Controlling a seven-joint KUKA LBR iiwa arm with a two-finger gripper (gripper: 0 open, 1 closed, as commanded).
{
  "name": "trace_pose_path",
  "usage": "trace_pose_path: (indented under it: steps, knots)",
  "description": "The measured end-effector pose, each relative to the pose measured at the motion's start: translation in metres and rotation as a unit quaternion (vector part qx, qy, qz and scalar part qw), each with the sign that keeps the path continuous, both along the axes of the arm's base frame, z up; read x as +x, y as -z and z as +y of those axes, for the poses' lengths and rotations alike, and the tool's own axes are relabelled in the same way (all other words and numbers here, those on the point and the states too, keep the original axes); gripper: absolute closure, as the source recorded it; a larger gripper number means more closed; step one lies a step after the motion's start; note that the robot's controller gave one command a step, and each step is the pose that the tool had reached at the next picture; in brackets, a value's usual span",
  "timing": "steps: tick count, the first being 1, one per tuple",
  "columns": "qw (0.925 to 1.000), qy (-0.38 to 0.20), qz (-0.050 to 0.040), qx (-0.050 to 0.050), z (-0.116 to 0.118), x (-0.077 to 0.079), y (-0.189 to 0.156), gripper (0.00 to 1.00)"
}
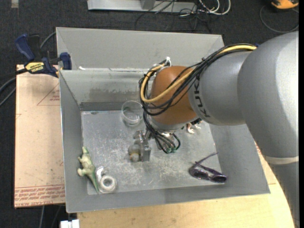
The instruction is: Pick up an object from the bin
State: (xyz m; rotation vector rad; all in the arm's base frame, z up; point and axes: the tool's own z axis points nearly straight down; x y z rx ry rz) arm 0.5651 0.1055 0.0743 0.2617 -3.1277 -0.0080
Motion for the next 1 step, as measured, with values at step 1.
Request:
trace_pose_path:
  steps: [1]
  knots:
    - [1.0,0.0,0.001,0.0,-0.0001,-0.0009,-0.0021,1.0]
